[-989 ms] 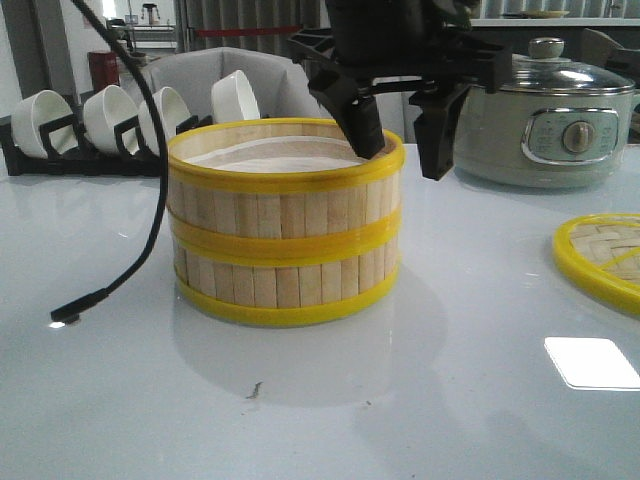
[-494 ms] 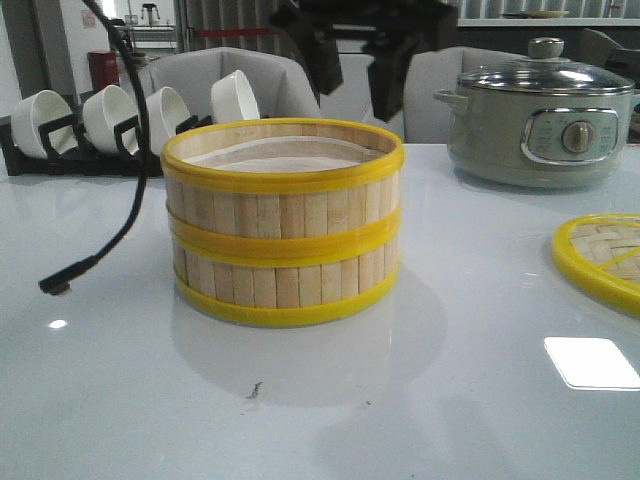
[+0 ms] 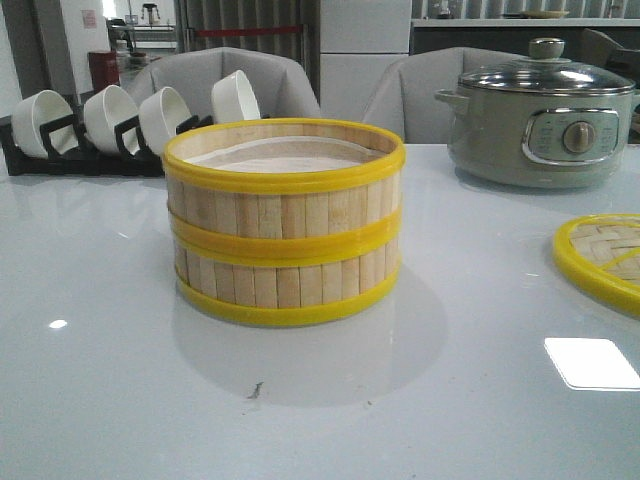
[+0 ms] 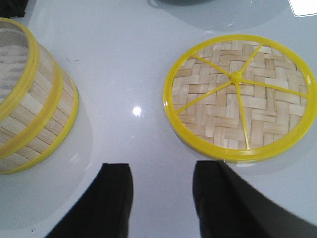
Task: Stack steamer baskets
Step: 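Raise the left gripper away from the stacked baskets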
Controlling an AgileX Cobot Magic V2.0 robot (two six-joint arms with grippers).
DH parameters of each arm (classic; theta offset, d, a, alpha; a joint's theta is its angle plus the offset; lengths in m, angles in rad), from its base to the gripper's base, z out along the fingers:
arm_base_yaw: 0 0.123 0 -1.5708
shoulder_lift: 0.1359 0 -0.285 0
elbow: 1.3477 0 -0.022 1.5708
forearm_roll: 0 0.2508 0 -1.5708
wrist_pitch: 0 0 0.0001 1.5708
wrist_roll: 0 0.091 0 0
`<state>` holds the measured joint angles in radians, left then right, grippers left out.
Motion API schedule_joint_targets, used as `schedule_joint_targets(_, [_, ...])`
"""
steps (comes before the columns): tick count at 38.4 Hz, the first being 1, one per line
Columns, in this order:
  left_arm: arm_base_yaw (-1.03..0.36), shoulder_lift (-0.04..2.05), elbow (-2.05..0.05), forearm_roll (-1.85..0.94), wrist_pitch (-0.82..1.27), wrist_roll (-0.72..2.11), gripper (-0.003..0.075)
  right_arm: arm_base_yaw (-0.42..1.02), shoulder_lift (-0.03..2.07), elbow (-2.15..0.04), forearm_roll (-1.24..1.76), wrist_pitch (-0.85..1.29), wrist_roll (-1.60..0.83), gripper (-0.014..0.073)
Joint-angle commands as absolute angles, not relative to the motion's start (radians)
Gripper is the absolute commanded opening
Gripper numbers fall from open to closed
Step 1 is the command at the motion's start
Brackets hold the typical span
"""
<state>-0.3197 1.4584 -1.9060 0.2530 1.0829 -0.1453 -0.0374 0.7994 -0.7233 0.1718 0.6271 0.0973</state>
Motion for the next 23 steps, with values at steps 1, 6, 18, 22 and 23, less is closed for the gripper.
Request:
schedule_joint_targets(1, [-0.225,1.275,-1.822,0.239,0.979,-0.181,0.0087,-0.041,0.797,-0.760,0.178,0.556,0.085,0.0412])
schedule_joint_targets(6, [-0.175,1.075,-1.629,0.229,0.909,-0.186,0.0087,-0.041,0.797,-0.760,0.178,0.556,0.085,0.0412])
schedule_joint_targets(18, [-0.192,0.613,-1.013,0.225,0.762,-0.255,0.0087,-0.041,0.797,-0.760,0.178,0.523,0.085,0.0412])
schedule_joint_targets(22, [-0.192,0.496,-0.858,0.219,0.711,-0.264,0.0087,-0.041,0.797,-0.760,0.178,0.523,0.085,0.0412])
schedule_joint_targets(23, [-0.192,0.473,-0.827,0.217,0.699,-0.264,0.0087,-0.041,0.797,-0.760,0.178,0.523,0.085,0.0412])
